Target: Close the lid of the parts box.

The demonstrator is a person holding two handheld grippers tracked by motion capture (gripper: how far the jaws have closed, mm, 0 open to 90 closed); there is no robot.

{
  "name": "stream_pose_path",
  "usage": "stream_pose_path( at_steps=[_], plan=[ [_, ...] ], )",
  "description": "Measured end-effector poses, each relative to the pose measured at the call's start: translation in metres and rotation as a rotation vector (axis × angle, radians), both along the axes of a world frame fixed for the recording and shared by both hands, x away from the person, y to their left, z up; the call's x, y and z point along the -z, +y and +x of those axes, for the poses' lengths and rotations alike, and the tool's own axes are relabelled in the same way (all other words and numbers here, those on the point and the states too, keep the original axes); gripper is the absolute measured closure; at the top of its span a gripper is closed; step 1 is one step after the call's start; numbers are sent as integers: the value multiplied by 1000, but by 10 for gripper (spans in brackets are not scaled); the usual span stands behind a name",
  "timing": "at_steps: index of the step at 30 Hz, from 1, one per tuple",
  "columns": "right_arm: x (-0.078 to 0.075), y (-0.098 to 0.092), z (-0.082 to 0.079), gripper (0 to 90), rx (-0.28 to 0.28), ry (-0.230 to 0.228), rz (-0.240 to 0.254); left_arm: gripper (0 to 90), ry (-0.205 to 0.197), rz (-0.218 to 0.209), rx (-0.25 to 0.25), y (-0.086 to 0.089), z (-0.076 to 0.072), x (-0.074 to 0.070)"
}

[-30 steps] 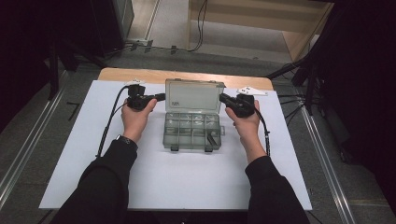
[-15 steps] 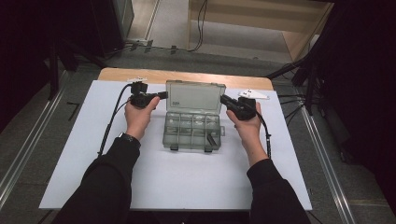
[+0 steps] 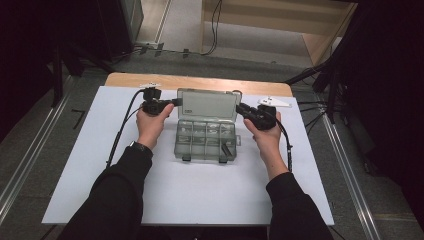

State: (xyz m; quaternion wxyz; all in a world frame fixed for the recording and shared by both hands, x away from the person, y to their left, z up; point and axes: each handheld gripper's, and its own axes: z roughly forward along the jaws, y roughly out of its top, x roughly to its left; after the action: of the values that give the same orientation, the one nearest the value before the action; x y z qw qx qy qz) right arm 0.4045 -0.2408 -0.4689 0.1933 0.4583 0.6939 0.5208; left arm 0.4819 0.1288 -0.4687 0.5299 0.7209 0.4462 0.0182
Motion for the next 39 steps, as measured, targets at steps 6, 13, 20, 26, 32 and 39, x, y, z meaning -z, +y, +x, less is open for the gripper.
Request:
stream_pose_path(
  at_steps=[6, 13, 20, 26, 32, 39],
  plan=[
    [-1, -9, -6, 554, 0, 23, 47, 892, -9, -3, 4, -2, -2, -1],
    [-1, -21, -15, 517, -19, 16, 55, 892, -22, 2, 15, -2, -4, -2],
    [-3, -24, -18, 503, 5, 13, 55, 892, -26, -7, 16, -2, -7, -2],
    [-5, -19, -15, 553, 56, 34, 36, 892, -33, -2, 31, -4, -11, -4],
    [-3, -19, -11, 653, 99, 69, 56, 892, -51, 3, 44, -5, -15, -5],
    [-3, -16, -11, 709, 93, 91, 63, 892, -56, -25, 39, -1, -19, -5]
  ],
)
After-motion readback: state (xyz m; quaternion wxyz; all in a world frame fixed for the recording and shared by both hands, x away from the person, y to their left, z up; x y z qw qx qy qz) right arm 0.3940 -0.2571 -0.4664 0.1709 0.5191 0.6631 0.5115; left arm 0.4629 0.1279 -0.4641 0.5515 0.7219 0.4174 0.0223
